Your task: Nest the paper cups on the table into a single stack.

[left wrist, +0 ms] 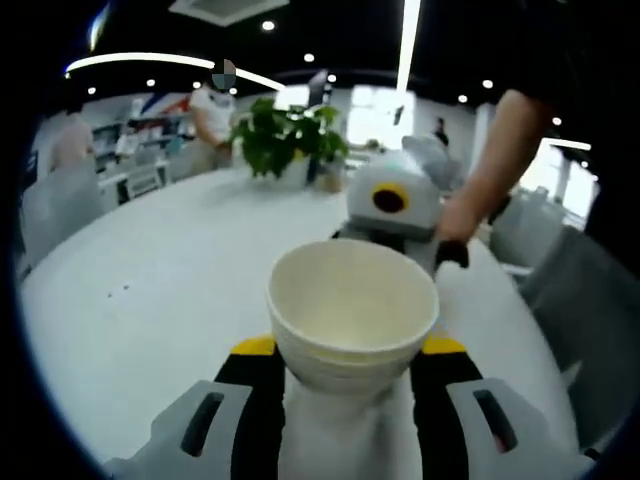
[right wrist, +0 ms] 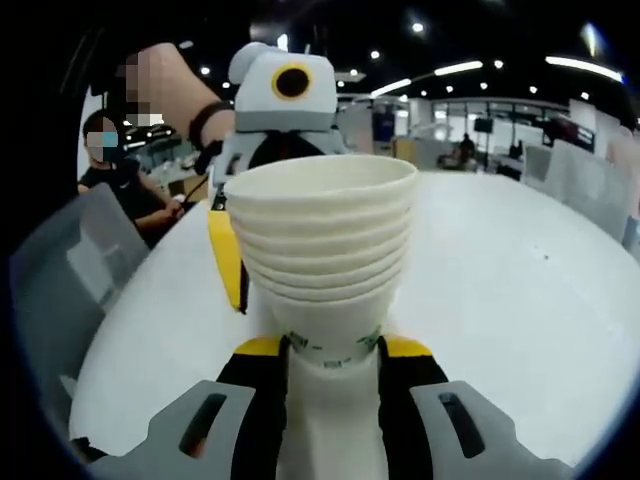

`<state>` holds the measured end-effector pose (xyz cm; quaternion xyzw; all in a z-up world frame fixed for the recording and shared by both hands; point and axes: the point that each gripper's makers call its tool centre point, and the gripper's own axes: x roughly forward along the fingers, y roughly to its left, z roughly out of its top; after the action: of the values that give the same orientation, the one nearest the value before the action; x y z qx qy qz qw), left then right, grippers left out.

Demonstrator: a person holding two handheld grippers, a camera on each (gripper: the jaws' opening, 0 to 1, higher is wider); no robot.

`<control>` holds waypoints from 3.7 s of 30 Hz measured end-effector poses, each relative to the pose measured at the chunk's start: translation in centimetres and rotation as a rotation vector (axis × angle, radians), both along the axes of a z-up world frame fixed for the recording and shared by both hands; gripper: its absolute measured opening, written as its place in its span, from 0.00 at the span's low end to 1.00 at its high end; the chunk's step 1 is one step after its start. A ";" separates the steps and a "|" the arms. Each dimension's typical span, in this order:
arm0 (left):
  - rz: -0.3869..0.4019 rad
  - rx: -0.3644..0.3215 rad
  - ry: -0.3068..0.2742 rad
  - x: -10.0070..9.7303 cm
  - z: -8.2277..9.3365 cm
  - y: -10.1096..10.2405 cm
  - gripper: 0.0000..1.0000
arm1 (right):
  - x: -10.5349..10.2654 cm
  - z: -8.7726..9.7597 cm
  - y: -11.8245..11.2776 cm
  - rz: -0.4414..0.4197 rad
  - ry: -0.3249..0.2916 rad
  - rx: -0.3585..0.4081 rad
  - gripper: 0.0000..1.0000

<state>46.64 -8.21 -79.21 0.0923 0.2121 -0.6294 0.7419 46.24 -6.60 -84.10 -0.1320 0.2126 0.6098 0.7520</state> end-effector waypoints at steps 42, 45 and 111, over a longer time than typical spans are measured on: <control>0.216 -0.003 -0.044 -0.9 1.1 4.8 0.72 | -0.9 1.3 -1.4 -0.180 0.028 -0.002 0.77; 0.236 -0.005 -0.045 -1.6 1.4 5.5 0.73 | -1.3 1.5 -1.6 -0.190 0.026 -0.006 0.80; 0.618 -0.144 -0.086 -15.3 12.8 12.8 0.99 | -14.2 15.8 -9.0 -0.385 -0.073 0.038 1.00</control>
<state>31.30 4.59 -66.43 -0.0030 0.1534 -0.3833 0.9108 32.08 -15.60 -68.29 -0.0965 0.1951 0.4533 0.8644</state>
